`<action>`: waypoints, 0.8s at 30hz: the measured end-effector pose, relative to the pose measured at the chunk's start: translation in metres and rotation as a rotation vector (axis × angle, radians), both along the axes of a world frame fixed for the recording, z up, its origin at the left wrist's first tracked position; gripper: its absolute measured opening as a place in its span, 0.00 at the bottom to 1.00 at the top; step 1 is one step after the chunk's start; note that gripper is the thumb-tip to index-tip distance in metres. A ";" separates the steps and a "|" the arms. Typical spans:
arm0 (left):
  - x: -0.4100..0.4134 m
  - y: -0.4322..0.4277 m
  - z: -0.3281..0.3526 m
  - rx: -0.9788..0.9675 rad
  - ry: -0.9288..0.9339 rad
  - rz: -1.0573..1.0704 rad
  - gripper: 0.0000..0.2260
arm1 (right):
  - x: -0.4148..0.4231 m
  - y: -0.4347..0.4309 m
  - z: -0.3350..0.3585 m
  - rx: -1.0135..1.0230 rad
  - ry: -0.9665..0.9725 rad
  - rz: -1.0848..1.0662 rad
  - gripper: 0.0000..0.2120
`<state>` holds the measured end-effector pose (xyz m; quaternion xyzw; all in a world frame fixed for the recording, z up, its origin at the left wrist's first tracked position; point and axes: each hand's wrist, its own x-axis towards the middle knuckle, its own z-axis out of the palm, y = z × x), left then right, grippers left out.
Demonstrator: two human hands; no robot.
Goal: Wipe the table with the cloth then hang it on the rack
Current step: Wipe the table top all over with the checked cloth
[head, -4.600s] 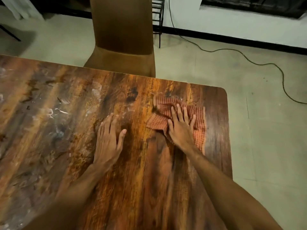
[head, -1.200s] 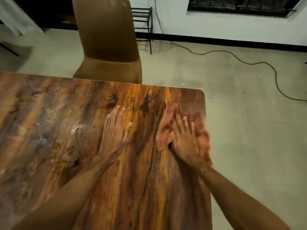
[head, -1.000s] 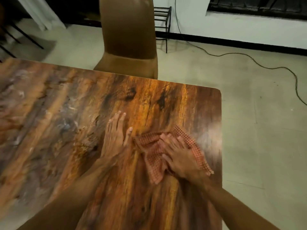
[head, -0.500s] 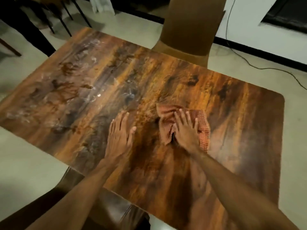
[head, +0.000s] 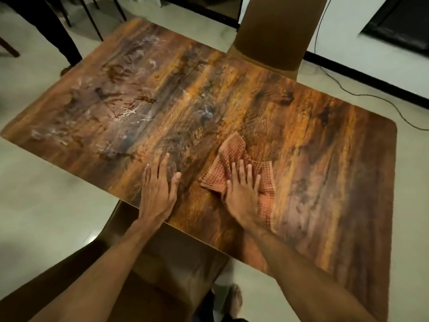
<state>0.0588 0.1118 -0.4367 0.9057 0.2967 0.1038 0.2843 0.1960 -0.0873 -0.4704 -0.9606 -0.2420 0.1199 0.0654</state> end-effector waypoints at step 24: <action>-0.005 -0.235 0.052 0.052 -0.057 -0.552 0.28 | -0.115 -0.335 -0.005 0.000 -0.045 -0.604 0.28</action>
